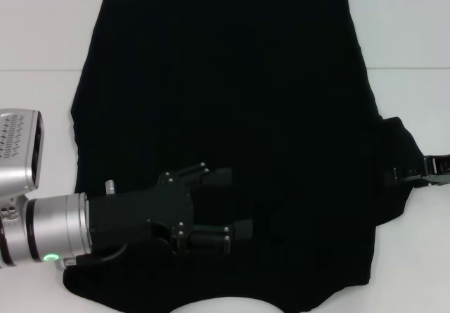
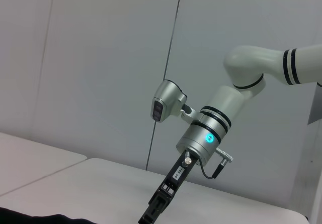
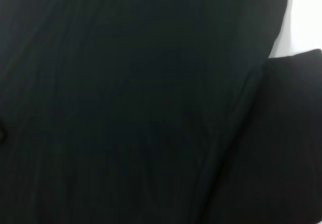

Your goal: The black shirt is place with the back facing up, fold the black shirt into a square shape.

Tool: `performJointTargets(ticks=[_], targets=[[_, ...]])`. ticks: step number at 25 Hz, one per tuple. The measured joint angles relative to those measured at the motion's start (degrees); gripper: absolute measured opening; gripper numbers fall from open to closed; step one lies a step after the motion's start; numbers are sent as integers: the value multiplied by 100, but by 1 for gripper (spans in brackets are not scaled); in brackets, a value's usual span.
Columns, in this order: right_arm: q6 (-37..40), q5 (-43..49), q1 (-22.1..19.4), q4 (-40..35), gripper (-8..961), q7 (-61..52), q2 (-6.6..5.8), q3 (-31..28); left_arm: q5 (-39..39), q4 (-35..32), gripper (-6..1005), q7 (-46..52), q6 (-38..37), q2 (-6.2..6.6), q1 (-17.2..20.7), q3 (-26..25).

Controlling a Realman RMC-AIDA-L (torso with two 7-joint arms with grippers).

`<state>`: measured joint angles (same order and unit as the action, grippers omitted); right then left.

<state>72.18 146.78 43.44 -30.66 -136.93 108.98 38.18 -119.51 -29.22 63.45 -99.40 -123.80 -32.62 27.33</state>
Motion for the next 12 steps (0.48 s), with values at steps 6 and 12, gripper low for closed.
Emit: performJointTargets(ticks=[6, 12], targets=[[-306, 0, -3, 29, 701, 0, 67, 147, 0, -11, 960, 2, 16, 8, 4, -12], [-325, 0, -7, 32, 586, 0, 132, 168, -1, -13, 960, 10, 26, 20, 2, -18]])
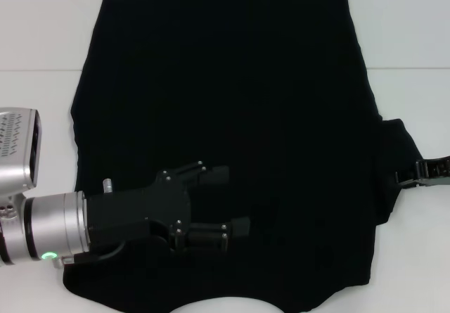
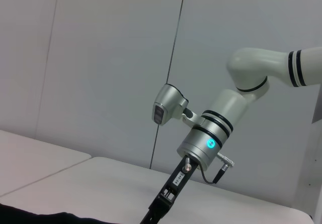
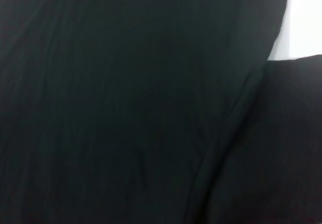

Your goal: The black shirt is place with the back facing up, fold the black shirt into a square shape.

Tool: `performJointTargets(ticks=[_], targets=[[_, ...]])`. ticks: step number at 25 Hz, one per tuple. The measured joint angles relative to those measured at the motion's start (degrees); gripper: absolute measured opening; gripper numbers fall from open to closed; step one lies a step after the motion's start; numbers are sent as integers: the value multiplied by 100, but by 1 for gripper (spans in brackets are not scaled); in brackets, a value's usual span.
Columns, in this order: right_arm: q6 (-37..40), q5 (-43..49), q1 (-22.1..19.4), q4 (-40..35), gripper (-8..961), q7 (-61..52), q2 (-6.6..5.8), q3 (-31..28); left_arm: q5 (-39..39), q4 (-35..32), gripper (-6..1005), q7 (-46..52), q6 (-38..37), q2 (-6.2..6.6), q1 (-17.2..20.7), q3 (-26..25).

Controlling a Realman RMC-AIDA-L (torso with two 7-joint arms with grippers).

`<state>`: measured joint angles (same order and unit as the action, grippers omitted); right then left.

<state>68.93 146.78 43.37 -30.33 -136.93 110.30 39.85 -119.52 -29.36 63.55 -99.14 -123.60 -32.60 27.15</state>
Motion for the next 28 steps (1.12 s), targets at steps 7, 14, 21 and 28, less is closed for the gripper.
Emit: performJointTargets(ticks=[7, 14, 21, 28], targets=[[-23, -7, -40, -47, 363, 0, 24, -33, -1, 0, 960, -5, 1, 3, 1, 0], [-31, -13, -104, -134, 37, 13, -62, -47, -1, 26, 959, -9, -2, 3, 13, -76], [41, -14, -235, -427, 10, 3, -175, -48, 21, 32, 959, -13, -50, -20, 50, -132], [62, -20, -295, -488, 9, 4, -238, -48, 118, 36, 959, -9, -60, -23, 102, -131]])
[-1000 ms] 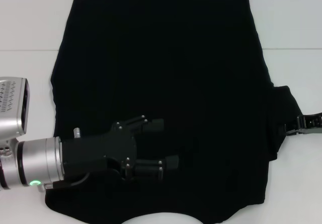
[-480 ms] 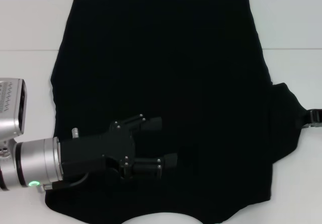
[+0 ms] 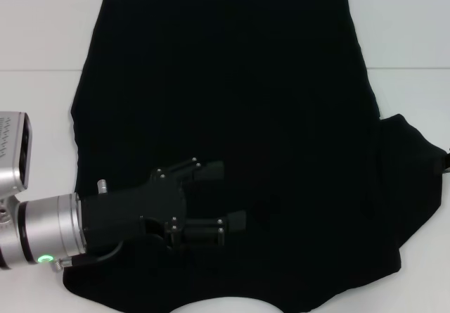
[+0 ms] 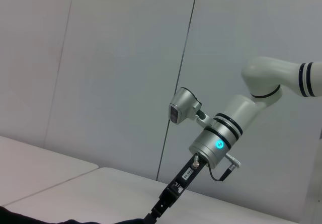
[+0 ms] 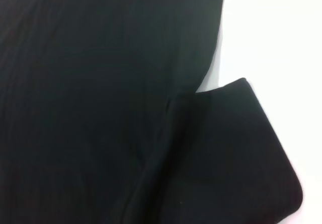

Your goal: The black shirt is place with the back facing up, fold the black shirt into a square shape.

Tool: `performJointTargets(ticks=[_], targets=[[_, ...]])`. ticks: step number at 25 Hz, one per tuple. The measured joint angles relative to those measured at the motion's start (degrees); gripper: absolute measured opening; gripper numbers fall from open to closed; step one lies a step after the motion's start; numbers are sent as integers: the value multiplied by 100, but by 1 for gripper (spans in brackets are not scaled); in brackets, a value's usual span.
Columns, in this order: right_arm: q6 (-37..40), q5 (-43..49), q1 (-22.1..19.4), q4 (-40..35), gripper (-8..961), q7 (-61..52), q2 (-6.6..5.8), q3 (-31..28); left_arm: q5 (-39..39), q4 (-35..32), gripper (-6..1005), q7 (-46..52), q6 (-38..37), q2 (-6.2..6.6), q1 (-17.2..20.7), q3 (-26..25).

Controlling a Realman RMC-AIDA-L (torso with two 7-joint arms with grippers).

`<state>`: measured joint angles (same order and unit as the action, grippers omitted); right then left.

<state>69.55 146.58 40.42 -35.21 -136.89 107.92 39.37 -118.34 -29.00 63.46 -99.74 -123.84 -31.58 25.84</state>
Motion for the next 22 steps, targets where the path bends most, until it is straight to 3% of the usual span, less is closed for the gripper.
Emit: performJointTargets(ticks=[22], targets=[[-164, -15, -213, -188, 13, 64, -34, -393, 4, -8, 957, 8, 50, 17, -46, 0]])
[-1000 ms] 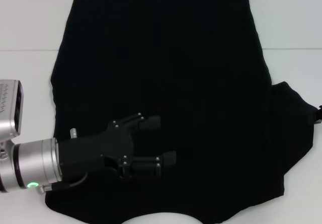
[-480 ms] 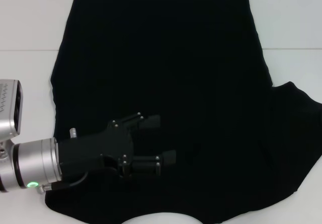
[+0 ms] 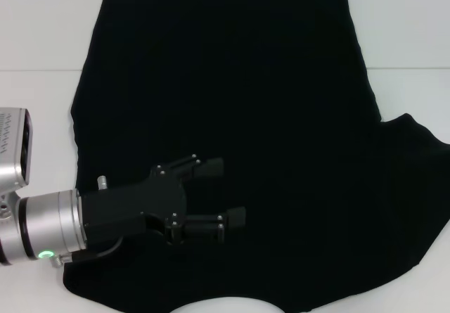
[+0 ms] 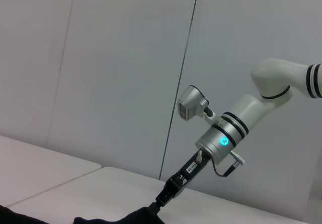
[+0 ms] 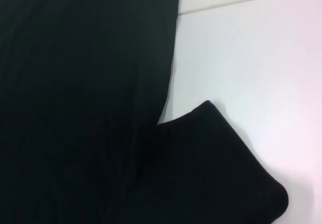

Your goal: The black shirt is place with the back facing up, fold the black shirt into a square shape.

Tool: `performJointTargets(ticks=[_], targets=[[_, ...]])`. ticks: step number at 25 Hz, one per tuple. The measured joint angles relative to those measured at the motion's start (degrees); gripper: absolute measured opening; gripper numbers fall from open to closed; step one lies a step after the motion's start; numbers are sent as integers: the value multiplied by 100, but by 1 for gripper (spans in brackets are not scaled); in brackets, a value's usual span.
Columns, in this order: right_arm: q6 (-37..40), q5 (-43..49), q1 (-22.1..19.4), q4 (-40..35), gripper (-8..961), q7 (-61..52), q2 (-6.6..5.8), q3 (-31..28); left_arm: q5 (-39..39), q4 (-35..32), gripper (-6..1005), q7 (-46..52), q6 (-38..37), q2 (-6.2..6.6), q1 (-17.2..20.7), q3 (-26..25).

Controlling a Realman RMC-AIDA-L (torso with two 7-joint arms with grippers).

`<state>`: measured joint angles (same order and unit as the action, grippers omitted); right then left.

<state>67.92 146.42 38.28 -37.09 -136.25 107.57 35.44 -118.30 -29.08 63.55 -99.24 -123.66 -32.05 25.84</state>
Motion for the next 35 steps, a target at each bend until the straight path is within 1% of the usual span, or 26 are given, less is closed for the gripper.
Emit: performJointTargets(ticks=[4, 8, 11, 12, 13, 15, 16, 20, 24, 27, 32, 35], targets=[[-3, -16, 67, 0, 14, 9, 15, -2, 0, -16, 954, 0, 1, 0, 5, -7], [37, -35, 241, -50, 16, 17, 97, 29, 0, -25, 951, 2, 2, 3, 6, -11], [208, -37, 456, -135, 16, 19, 244, 92, 0, -30, 949, 23, 2, 7, 4, -9], [286, -37, 550, -177, 17, 20, 320, 127, 0, -36, 949, 52, 2, 10, 4, -8], [411, -36, 745, -234, 17, 13, 462, 315, 0, -40, 949, 70, 2, 13, 5, -9], [459, -14, 937, -252, 18, -25, 575, 587, 4, -59, 950, 109, 2, 17, 22, -11], [459, -14, 937, -252, 18, -25, 575, 587, 4, -59, 950, 109, 2, 17, 22, -11], [375, 22, 1330, -174, 19, -191, 747, 1183, 11, -74, 949, 154, 2, 18, 49, -71], [312, 135, 1601, -156, 20, -546, 845, 1811, 11, -71, 949, 154, 1, 18, 82, -140], [309, 238, 1717, -201, 21, -721, 899, 2042, 12, -75, 949, 154, 10, 24, 89, -150], [315, 4, 1627, -568, 201, -726, 940, 1923, 15, -74, 950, 154, 39, 26, 99, -224], [354, -414, 1515, -667, 265, -548, 905, 1869, 15, -82, 947, 264, 61, 57, 109, -323]])
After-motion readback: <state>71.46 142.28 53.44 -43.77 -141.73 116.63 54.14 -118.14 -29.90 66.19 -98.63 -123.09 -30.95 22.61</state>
